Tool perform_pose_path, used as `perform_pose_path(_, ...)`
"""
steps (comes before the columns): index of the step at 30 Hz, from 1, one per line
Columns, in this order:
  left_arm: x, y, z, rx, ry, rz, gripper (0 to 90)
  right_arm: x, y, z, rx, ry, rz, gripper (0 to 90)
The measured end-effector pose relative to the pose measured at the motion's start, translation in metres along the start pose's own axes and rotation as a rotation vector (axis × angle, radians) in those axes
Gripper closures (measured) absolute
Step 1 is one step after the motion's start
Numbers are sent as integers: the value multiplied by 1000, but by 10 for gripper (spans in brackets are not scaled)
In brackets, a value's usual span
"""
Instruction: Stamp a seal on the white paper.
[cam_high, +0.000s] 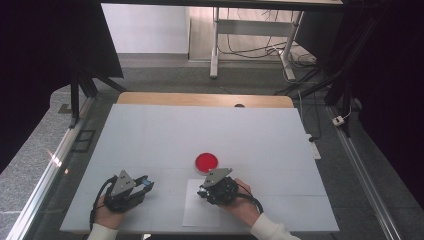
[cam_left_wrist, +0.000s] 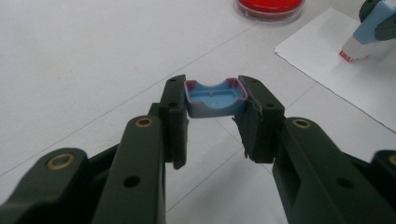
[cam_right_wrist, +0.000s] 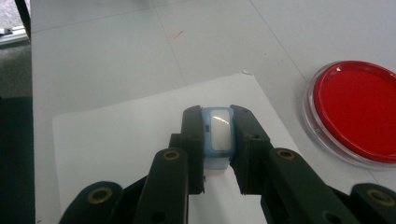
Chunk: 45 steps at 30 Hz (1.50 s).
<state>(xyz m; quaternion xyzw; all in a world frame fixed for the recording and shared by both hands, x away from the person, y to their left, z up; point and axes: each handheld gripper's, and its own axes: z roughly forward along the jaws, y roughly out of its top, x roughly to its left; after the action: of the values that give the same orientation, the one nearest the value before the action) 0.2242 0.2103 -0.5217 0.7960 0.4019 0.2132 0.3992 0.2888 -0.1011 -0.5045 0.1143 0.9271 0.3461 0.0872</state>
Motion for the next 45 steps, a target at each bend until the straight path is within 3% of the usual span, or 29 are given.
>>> perform_pose_path(13, 0, 0, 0, 0, 3, -2, 645, -6, -1, 1, -7, 37, 28, 759)
perform_pose_path(30, 0, 0, -1, -4, 10, -5, 644, -4, 1, 1, 13, 21, 25, 758)
perform_pose_path(36, 1, -1, 0, -1, 8, -4, 644, -2, 3, -1, 24, 12, -14, 755)
perform_pose_path(45, 1, -1, 0, -1, 8, -3, 644, -2, 0, -4, -29, 16, -5, 753)
